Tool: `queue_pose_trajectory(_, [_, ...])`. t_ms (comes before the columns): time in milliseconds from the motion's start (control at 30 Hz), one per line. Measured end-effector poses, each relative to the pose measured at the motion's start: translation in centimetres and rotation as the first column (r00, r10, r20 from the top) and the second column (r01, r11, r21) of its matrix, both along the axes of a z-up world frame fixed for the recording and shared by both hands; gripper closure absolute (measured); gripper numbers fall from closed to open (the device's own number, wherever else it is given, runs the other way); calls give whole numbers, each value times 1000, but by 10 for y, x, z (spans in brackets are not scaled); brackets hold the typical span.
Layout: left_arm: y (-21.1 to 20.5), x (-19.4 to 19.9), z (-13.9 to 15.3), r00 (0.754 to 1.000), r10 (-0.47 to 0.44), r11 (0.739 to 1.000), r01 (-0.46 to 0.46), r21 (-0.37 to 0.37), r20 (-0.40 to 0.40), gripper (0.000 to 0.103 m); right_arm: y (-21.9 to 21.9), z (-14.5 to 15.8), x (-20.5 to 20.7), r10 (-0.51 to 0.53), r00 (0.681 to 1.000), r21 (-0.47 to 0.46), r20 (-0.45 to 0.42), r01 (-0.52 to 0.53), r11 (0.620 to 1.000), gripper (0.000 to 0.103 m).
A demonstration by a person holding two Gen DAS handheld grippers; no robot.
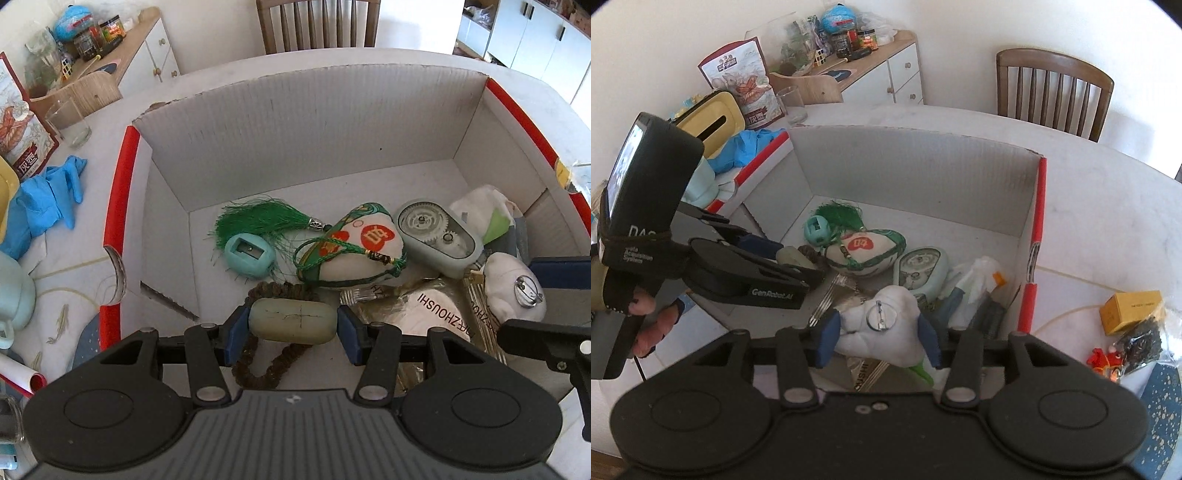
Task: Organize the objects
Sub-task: 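Open both tools to drop the soap bar and white cloth into the box, then move both tools back toward the yellow box and dark bag on the table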
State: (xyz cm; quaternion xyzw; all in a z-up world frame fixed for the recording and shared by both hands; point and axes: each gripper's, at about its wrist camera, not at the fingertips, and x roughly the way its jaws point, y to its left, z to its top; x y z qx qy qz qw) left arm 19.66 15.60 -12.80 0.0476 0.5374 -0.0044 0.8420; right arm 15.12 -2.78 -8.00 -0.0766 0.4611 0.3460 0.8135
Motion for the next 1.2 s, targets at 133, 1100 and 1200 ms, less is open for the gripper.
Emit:
queue_pose_trajectory(133, [0,-2,3,1000,-1,1000,1,-5,10,51,-3,1,1,-9,1000,12,-10,9,1000,53])
queue_pose_trajectory(1100, [-40,-60,87,963,35,996,-12,-86,267,38,-69,57,-29,-45,997,210,56,32,977,31])
queue_pose_trajectory(1200, [-52,-69,95,957,36,996,-11,-88,289,35,-82,60,-32,-42,997,226,58,28,974,31])
